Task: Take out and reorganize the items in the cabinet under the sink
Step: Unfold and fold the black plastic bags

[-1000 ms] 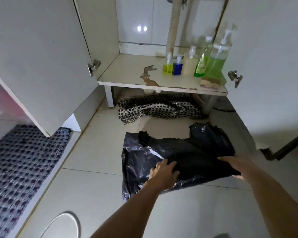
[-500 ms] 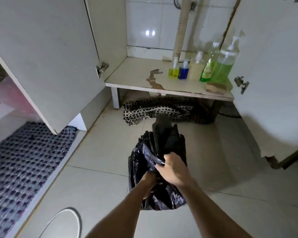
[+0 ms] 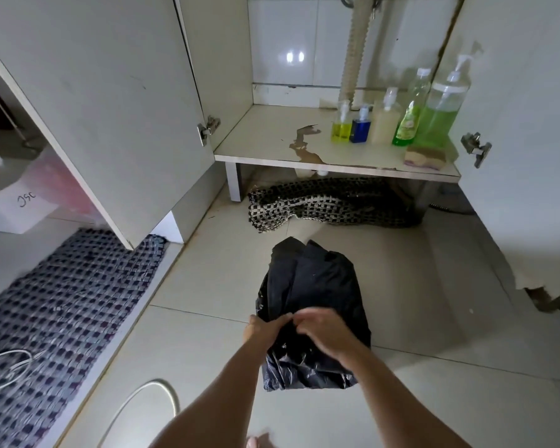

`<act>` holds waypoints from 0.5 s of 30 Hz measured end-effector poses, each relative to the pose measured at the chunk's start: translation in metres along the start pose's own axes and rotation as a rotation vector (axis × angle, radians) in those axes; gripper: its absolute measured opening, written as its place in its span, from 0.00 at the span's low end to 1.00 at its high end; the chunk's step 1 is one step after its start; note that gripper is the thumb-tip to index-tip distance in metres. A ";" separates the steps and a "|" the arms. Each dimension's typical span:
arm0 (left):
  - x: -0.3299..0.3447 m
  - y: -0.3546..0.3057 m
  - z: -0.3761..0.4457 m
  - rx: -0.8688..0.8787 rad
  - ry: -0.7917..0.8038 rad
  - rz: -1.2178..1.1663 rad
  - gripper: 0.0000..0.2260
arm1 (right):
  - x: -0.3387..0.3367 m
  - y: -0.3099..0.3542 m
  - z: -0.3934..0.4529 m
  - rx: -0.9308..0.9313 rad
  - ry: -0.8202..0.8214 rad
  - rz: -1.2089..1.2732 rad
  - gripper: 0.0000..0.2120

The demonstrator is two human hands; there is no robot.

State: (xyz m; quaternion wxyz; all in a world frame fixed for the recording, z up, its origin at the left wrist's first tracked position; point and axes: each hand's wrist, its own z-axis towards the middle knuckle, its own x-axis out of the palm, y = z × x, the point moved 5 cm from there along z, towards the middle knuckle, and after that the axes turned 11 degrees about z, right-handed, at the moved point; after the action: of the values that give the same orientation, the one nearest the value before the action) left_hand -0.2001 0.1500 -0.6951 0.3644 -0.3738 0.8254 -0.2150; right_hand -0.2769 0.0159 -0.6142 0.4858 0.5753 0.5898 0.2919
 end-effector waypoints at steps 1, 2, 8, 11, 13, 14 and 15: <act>0.007 0.009 0.017 -0.007 -0.006 0.033 0.54 | -0.024 -0.002 0.007 -0.016 -0.184 0.090 0.09; 0.010 0.014 0.027 -0.010 0.001 0.042 0.56 | -0.049 -0.009 0.010 0.015 -0.355 0.139 0.08; -0.006 -0.015 -0.047 -0.098 0.166 -0.021 0.37 | -0.104 -0.077 -0.023 0.476 -0.576 0.110 0.21; 0.002 -0.020 -0.050 -0.107 0.288 -0.106 0.30 | -0.078 -0.100 -0.017 0.605 -0.381 0.190 0.19; 0.010 -0.026 -0.045 -0.163 0.348 -0.147 0.27 | -0.077 -0.095 0.004 0.617 -0.324 0.224 0.15; 0.015 -0.029 -0.045 -0.196 0.394 -0.153 0.26 | -0.081 -0.088 0.017 0.610 -0.313 0.244 0.12; 0.020 -0.033 -0.041 -0.227 0.430 -0.181 0.23 | -0.087 -0.079 0.030 0.598 -0.308 0.271 0.09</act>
State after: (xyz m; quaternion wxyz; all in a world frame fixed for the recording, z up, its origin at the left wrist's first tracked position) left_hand -0.2253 0.1170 -0.6565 0.1154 -0.4303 0.8659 -0.2275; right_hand -0.2923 -0.0878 -0.6761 0.3361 0.8020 0.4876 0.0782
